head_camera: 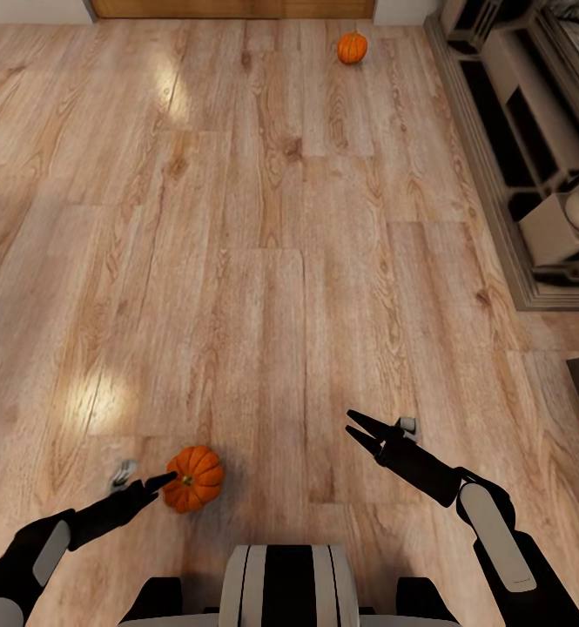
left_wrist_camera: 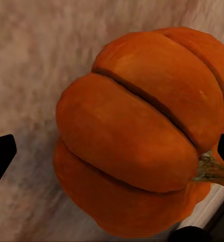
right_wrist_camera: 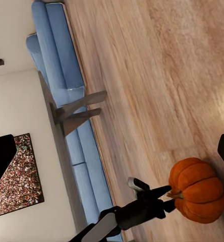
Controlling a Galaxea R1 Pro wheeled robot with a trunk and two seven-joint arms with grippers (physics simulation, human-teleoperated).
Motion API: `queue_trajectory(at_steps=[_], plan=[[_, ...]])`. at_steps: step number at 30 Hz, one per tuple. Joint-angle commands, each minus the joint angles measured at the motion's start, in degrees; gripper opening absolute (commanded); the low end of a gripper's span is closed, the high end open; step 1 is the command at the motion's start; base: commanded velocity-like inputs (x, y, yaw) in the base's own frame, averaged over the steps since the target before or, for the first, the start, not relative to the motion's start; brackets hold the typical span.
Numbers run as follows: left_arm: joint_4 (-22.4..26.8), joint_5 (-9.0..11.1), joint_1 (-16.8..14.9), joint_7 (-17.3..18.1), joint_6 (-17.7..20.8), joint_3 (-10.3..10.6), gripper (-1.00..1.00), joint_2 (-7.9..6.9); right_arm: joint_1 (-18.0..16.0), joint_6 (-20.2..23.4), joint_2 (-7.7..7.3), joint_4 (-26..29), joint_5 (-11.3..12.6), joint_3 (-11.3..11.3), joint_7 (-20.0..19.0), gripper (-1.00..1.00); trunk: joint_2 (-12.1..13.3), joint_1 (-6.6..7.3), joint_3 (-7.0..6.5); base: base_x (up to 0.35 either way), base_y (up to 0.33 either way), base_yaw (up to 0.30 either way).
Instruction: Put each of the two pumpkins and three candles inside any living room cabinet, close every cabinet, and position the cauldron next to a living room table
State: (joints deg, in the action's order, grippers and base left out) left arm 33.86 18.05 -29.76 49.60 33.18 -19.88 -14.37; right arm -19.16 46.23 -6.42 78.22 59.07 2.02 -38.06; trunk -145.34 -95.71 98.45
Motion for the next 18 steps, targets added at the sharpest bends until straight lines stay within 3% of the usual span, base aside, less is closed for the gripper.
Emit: queue_trajectory(at_steps=[1, 18], plan=[[-0.1, -1.3, 0.1, -3.8, -0.8, 0.5, 1.00, 0.02, 0.0, 0.0, 0.00, 0.0, 0.0, 0.0, 0.0, 1.00, 0.0, -0.01, 0.01, 0.000, 0.000, 0.000], [-0.1, -1.3, 0.1, -3.7, -1.3, 3.1, 1.00, 0.66, 0.0, 0.0, 0.00, 0.1, 0.0, 0.0, 0.0, 1.00, 0.0, -0.01, 0.01, 0.000, 0.000, 0.000]])
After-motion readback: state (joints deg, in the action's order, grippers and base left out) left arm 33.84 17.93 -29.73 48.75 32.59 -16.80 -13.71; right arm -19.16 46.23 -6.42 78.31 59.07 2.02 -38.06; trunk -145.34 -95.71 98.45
